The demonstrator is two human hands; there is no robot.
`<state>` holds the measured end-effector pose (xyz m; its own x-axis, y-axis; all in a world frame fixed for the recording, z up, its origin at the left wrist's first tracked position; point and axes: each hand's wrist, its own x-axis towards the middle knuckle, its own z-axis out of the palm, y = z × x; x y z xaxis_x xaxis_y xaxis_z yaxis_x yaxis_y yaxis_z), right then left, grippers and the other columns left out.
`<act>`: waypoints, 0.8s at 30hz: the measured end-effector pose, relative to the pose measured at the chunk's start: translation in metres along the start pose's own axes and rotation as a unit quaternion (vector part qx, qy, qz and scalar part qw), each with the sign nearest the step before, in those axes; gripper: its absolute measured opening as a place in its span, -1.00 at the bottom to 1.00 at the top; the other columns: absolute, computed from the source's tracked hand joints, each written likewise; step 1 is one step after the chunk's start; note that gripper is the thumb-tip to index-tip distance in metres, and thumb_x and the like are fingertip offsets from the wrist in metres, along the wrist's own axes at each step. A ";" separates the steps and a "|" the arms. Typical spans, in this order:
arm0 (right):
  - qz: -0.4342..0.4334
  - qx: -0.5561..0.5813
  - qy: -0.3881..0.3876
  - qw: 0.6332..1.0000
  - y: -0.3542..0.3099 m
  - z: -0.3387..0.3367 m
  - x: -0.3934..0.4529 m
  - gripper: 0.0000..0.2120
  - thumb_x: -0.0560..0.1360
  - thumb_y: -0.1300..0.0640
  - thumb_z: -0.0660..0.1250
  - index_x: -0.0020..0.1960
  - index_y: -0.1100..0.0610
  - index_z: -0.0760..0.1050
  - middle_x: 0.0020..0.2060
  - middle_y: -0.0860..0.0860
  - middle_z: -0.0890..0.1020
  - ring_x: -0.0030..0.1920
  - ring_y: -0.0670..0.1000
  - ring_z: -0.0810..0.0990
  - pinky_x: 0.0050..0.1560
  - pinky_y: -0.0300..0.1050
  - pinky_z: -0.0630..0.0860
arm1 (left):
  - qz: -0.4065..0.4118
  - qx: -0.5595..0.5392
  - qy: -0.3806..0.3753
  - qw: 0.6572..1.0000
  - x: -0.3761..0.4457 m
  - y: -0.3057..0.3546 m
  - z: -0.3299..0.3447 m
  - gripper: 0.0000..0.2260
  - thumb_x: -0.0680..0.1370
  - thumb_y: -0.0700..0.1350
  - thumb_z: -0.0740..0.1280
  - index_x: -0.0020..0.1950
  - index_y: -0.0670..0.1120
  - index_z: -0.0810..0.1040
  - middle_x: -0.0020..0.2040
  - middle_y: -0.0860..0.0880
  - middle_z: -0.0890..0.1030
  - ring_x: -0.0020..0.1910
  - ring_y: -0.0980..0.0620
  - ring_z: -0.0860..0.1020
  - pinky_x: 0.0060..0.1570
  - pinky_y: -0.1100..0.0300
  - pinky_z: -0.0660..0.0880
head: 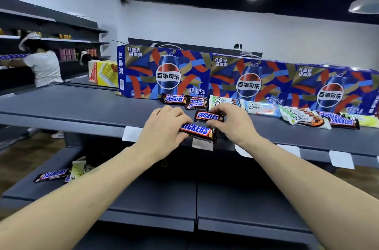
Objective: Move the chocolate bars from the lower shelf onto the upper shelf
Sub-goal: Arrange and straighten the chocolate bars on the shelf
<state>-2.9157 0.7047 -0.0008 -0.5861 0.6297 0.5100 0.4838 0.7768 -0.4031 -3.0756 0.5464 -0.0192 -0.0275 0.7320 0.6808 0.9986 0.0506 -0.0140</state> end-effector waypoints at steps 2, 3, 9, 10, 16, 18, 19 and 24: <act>0.001 -0.015 -0.004 1.000 0.007 0.009 0.020 -0.71 0.42 -0.03 0.49 0.12 -0.06 0.58 0.05 -0.14 0.63 0.04 -0.10 0.52 0.05 -0.09 0.49 | 0.007 0.005 0.002 1.000 0.015 -0.014 0.010 -0.73 0.47 0.03 0.42 0.15 0.07 0.57 0.03 0.11 0.55 0.06 0.02 0.45 0.10 0.11 0.35; 0.003 -0.021 -0.005 1.000 0.011 0.014 0.030 -0.71 0.42 -0.04 0.49 0.12 -0.06 0.58 0.06 -0.13 0.63 0.04 -0.10 0.52 0.04 -0.11 0.47 | 0.009 0.008 0.001 1.000 0.023 -0.020 0.014 -0.73 0.47 0.04 0.42 0.15 0.07 0.57 0.03 0.11 0.55 0.07 0.02 0.45 0.10 0.11 0.36; 0.027 -0.040 -0.025 0.999 0.029 0.034 0.078 -0.75 0.45 0.08 0.45 0.13 -0.05 0.60 0.08 -0.07 0.65 0.09 -0.01 0.57 0.11 -0.07 0.50 | 0.010 0.017 -0.005 1.000 0.063 -0.054 0.035 -0.69 0.49 0.06 0.39 0.22 0.07 0.54 0.10 0.09 0.54 0.10 0.01 0.43 0.10 0.13 0.30; 0.032 -0.045 -0.033 0.998 0.031 0.037 0.083 -0.73 0.45 0.14 0.43 0.14 -0.04 0.60 0.09 -0.05 0.65 0.10 0.00 0.56 0.11 -0.07 0.50 | 0.010 0.017 -0.006 1.000 0.067 -0.057 0.039 -0.69 0.50 0.07 0.39 0.22 0.07 0.54 0.11 0.08 0.54 0.10 0.01 0.43 0.10 0.14 0.29; 0.026 -0.060 -0.045 0.997 0.035 0.058 0.110 -0.60 0.38 0.32 0.37 0.11 -0.06 0.61 0.17 -0.03 0.60 0.17 0.04 0.53 0.16 -0.02 0.51 | 0.008 0.015 -0.016 1.000 0.087 -0.069 0.056 -0.67 0.52 0.07 0.37 0.26 0.07 0.52 0.14 0.10 0.52 0.13 0.03 0.41 0.15 0.14 0.29; 0.022 -0.057 -0.041 0.997 0.039 0.063 0.117 -0.61 0.36 0.32 0.38 0.08 -0.07 0.61 0.14 -0.02 0.60 0.15 0.04 0.53 0.15 -0.03 0.51 | 0.001 0.017 -0.019 1.000 0.089 -0.072 0.060 -0.68 0.51 0.07 0.37 0.26 0.08 0.52 0.13 0.09 0.52 0.12 0.03 0.42 0.14 0.15 0.28; 0.017 -0.055 -0.044 0.997 0.040 0.065 0.119 -0.60 0.35 0.32 0.38 0.07 -0.08 0.61 0.12 -0.02 0.61 0.14 0.03 0.53 0.13 -0.03 0.51 | -0.003 0.019 -0.022 1.000 0.090 -0.074 0.062 -0.68 0.51 0.07 0.37 0.25 0.08 0.53 0.13 0.09 0.52 0.12 0.02 0.42 0.14 0.14 0.28; -0.006 -0.055 -0.083 0.995 0.046 0.072 0.126 -0.64 0.38 0.26 0.40 0.10 -0.07 0.51 0.08 0.01 0.63 0.04 0.04 0.54 0.01 -0.06 0.52 | -0.016 0.027 -0.049 0.998 0.090 -0.080 0.071 -0.68 0.52 0.08 0.35 0.27 0.11 0.51 0.15 0.10 0.51 0.14 0.02 0.41 0.16 0.15 0.27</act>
<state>-3.0145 0.8207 -0.0096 -0.6872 0.6207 0.3774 0.5387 0.7840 -0.3085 -3.1613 0.6564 -0.0084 -0.0667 0.7921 0.6067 0.9934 0.1095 -0.0337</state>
